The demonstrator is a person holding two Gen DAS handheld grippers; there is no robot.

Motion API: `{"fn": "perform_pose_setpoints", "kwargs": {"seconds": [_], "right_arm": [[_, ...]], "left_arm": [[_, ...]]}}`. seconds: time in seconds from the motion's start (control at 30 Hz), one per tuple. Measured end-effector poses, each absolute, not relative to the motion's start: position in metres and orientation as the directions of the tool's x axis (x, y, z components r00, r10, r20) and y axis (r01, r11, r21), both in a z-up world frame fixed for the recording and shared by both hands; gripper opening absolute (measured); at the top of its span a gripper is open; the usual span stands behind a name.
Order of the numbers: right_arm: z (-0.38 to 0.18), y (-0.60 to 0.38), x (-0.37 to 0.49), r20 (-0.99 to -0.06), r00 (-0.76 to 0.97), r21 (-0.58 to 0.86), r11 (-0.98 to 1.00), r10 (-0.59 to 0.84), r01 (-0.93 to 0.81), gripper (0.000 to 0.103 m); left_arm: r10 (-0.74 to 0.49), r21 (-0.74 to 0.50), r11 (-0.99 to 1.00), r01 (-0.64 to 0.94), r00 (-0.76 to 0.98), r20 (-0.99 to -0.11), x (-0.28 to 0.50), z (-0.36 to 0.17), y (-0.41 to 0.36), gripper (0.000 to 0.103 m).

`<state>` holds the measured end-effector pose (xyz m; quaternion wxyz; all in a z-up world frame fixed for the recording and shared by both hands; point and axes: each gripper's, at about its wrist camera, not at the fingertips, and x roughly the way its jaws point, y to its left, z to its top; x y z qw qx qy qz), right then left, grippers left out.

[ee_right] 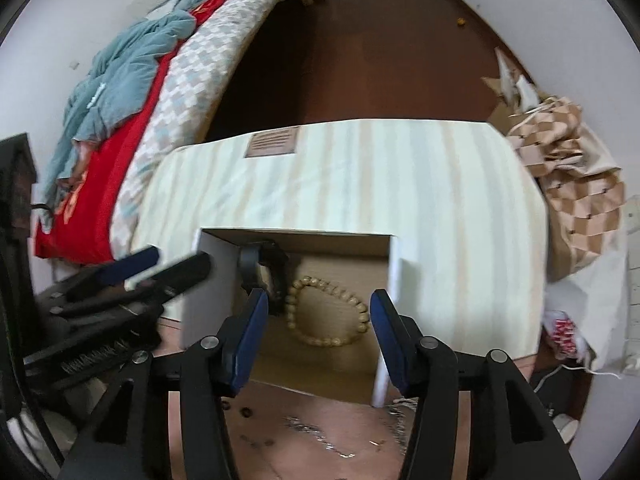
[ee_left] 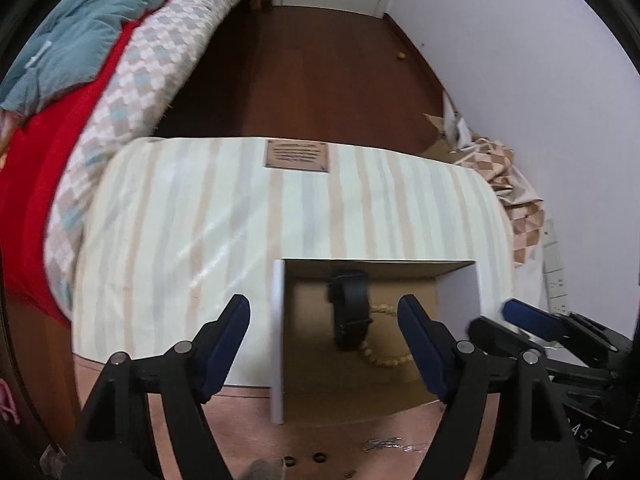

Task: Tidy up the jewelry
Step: 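Carry the watch band and bead bracelet into the white box with both grippers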

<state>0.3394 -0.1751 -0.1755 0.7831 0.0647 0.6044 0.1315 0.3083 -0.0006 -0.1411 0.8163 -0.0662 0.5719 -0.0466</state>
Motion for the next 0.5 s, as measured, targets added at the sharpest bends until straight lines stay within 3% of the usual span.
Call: {"fn": "perform_pose_setpoints", "kwargs": {"seconds": [0.03, 0.1, 0.17, 0.2, 0.5], "right_arm": [[-0.175, -0.177, 0.337, -0.938, 0.237, 0.229, 0.966, 0.253, -0.122, 0.055], [-0.175, -0.177, 0.331, -0.950, 0.249, 0.161, 0.980, 0.186, -0.118, 0.062], [-0.176, -0.178, 0.323, -0.957, 0.263, 0.095, 0.989, 0.121, -0.113, 0.092], [-0.178, -0.178, 0.319, -0.958, 0.269, 0.074, 0.991, 0.103, -0.116, 0.096], [-0.190, -0.179, 0.290, -0.961, 0.271, 0.035, 0.996, 0.056, -0.085, 0.101]], "left_arm": [[-0.141, -0.151, 0.989, -0.002, 0.346, -0.928, 0.308, -0.140, 0.001, 0.079], [-0.104, -0.115, 0.993, -0.009, 0.357, -0.928, 0.303, -0.138, 0.005, 0.100], [-0.074, -0.084, 0.996, -0.011, 0.363, -0.929, 0.297, -0.139, 0.007, 0.103], [-0.056, -0.065, 0.998, -0.014, 0.364, -0.930, 0.294, -0.140, 0.008, 0.103], [0.053, 0.048, 0.999, -0.021, 0.392, -0.918, 0.263, -0.142, 0.013, 0.103]]}}
